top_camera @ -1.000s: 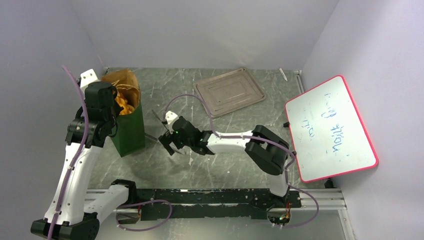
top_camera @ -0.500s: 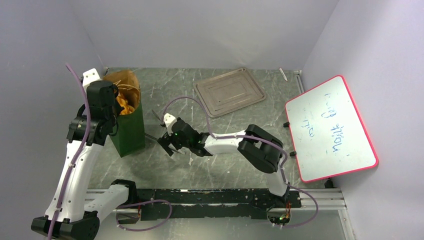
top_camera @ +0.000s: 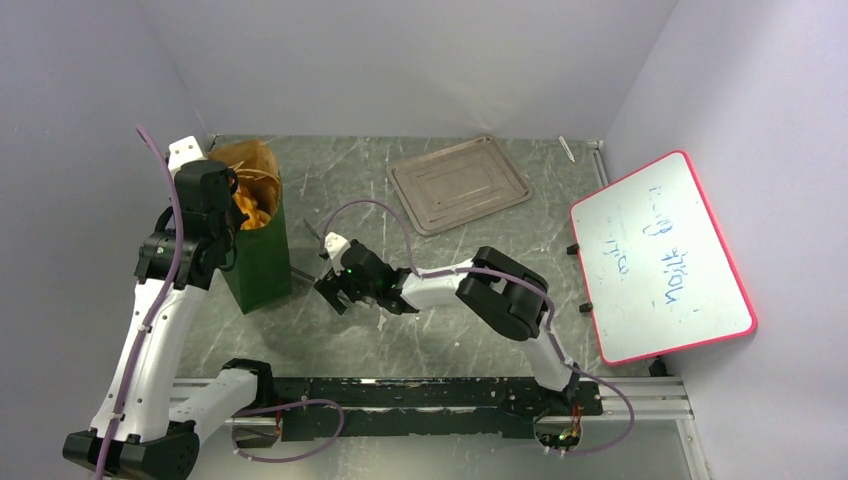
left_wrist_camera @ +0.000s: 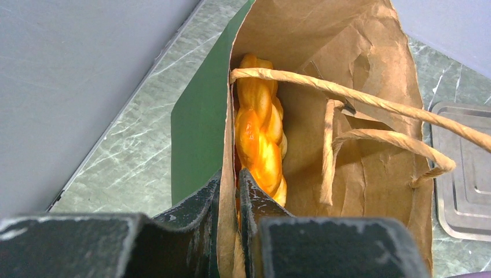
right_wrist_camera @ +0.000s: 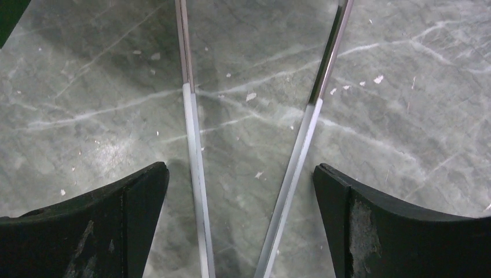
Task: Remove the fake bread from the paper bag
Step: Pick up the clamp at the center of the board.
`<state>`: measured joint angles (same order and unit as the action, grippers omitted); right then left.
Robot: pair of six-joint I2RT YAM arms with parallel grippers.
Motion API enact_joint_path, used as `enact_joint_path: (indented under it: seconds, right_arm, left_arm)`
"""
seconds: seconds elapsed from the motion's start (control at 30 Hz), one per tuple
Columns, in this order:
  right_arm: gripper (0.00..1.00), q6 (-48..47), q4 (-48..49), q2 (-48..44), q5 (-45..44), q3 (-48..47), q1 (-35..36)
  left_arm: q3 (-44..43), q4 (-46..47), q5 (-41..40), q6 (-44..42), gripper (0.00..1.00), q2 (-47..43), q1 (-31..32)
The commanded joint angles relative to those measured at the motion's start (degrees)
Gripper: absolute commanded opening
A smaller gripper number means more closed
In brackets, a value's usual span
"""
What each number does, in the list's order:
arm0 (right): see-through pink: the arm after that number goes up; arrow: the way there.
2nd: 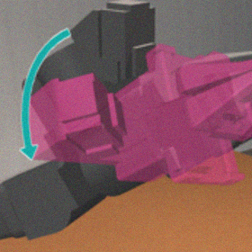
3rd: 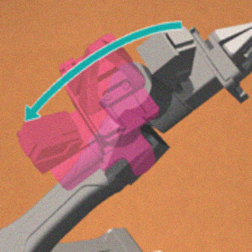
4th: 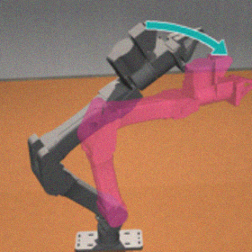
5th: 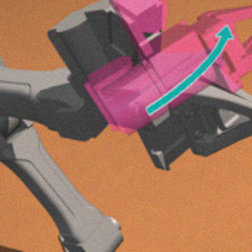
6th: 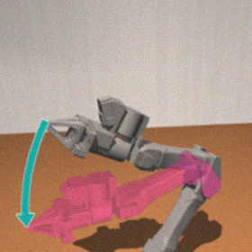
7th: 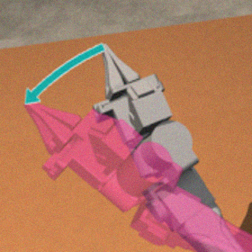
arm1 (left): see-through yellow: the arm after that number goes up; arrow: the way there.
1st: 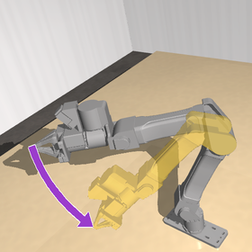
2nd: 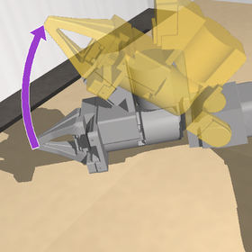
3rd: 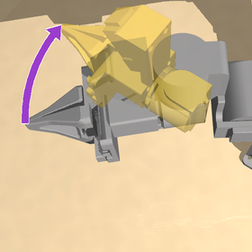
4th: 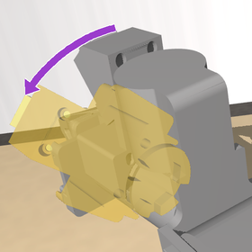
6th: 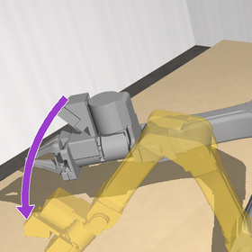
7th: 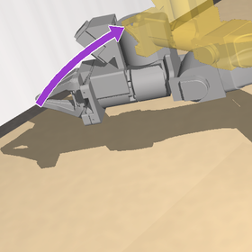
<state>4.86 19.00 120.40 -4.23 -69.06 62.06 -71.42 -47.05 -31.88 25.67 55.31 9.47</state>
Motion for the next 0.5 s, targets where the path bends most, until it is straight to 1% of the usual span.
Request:
enact_joint_path:
  seconds: [0.0,0.13,0.27,0.37,0.47]
  right_arm:
    - [0.97,-1.05,1.84,2.91,-0.67,-1.71,-0.36]
    - [0.93,-0.58,0.92,4.91,-0.75,-2.98,-0.36]
    - [0.80,-0.39,1.57,6.05,0.07,-2.24,-0.36]
    - [0.69,-0.11,0.86,7.24,1.04,-2.46,-0.51]
    - [0.46,1.37,1.04,6.95,2.81,-1.59,-1.23]
  left_arm:
    - [-1.40,2.29,-0.47,-1.38,0.07,-0.38,0.11]
    - [-0.92,2.69,-0.23,-1.35,0.07,-0.23,0.11]
    - [-0.42,3.37,0.05,-1.19,0.07,0.03,0.11]
    - [-0.18,3.69,-0.03,-1.06,0.07,0.16,0.11]
    - [0.16,3.95,-0.05,-0.89,0.07,0.31,0.11]
